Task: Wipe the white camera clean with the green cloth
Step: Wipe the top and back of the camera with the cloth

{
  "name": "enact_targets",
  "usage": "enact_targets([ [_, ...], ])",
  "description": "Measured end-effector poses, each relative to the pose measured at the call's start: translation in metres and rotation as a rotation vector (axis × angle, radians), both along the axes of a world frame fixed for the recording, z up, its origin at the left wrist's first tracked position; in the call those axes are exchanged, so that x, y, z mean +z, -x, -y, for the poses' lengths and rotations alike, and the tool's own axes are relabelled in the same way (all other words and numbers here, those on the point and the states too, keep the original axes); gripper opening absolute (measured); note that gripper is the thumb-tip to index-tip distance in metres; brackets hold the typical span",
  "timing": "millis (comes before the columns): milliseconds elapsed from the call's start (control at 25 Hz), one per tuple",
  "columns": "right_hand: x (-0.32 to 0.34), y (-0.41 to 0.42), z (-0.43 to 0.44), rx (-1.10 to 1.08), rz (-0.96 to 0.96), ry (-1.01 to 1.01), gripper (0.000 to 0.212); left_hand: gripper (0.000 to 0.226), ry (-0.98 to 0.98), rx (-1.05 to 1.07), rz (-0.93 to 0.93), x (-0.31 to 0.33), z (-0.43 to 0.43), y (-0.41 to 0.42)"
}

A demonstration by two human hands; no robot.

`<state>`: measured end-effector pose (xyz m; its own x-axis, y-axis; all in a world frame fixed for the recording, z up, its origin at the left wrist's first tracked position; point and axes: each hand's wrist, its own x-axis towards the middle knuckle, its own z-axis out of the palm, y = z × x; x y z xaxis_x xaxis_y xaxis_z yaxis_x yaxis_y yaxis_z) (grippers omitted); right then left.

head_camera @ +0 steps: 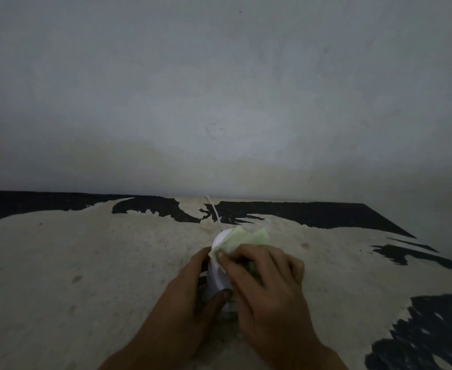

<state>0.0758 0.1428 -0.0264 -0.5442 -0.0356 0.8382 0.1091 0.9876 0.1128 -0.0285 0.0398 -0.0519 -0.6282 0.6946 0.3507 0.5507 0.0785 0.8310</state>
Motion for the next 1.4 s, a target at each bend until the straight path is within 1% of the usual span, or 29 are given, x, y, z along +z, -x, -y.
enact_targets([
  [80, 0.002, -0.001, -0.001, -0.009, 0.004, 0.002, 0.029, 0.069, 0.001, 0.015, -0.017, -0.001, 0.0, -0.001],
  [160, 0.005, -0.003, -0.005, -0.036, -0.022, 0.069, 0.039, 0.071, 0.011, 0.014, -0.026, -0.003, 0.0, 0.001],
  [280, 0.005, -0.006, -0.002, 0.028, -0.008, 0.117, 0.044, 0.071, 0.014, 0.001, -0.025, -0.003, -0.002, 0.003],
  [360, 0.002, -0.005, -0.002, 0.057, 0.022, 0.132, 0.049, 0.064, 0.031, -0.005, -0.008, -0.001, 0.001, 0.002],
  [480, -0.001, -0.002, -0.001, 0.041, 0.021, 0.241, 0.048, 0.054, -0.05, -0.032, -0.084, 0.0, 0.005, 0.0],
  [520, -0.002, -0.001, 0.001, 0.034, 0.028, 0.249, 0.049, 0.056, -0.028, -0.034, -0.068, 0.001, 0.005, 0.001],
  [600, -0.002, 0.001, 0.006, 0.044, 0.062, 0.194, 0.05, 0.062, 0.02, -0.041, 0.004, 0.002, 0.002, 0.004],
  [680, 0.001, 0.003, 0.005, 0.044, 0.089, 0.168, 0.049, 0.066, 0.03, -0.035, 0.015, 0.002, -0.001, 0.005],
  [760, 0.002, 0.005, -0.002, 0.035, 0.066, 0.272, 0.048, 0.07, 0.036, -0.013, -0.014, 0.003, 0.0, 0.003],
  [880, 0.0, 0.006, -0.009, 0.05, 0.008, 0.592, 0.046, 0.069, -0.005, -0.016, -0.027, 0.002, 0.002, 0.0],
  [920, -0.001, 0.005, -0.009, 0.051, 0.007, 0.62, 0.046, 0.07, 0.0, -0.018, -0.027, 0.002, 0.002, 0.001],
  [960, -0.002, 0.004, -0.008, 0.055, 0.022, 0.57, 0.047, 0.071, 0.009, -0.025, -0.02, 0.002, 0.001, 0.001],
  [1040, 0.0, 0.003, -0.004, 0.054, 0.085, 0.347, 0.044, 0.073, -0.02, -0.043, -0.009, 0.002, 0.001, 0.001],
  [1120, 0.006, 0.002, -0.001, 0.072, 0.187, 0.144, 0.038, 0.065, -0.063, -0.009, -0.018, 0.0, -0.001, 0.001],
  [1160, 0.009, 0.002, -0.001, 0.077, 0.222, 0.088, 0.037, 0.061, -0.052, 0.013, -0.008, -0.001, -0.001, 0.0],
  [1200, 0.011, 0.003, -0.002, 0.076, 0.231, 0.085, 0.036, 0.061, -0.029, 0.026, 0.003, 0.001, -0.001, 0.0],
  [1240, 0.011, 0.003, -0.005, 0.073, 0.219, 0.133, 0.036, 0.063, -0.019, 0.01, 0.002, 0.002, 0.001, 0.0],
  [1280, 0.012, 0.003, -0.007, 0.072, 0.189, 0.23, 0.037, 0.064, -0.021, -0.012, -0.009, 0.002, 0.002, 0.0],
  [1320, 0.012, 0.002, -0.008, 0.067, 0.156, 0.375, 0.036, 0.064, -0.027, -0.035, -0.018, 0.002, 0.002, 0.0],
  [1400, 0.012, 0.001, -0.009, 0.094, 0.086, 0.789, 0.026, 0.064, -0.013, -0.056, -0.012, 0.004, 0.003, 0.001],
])
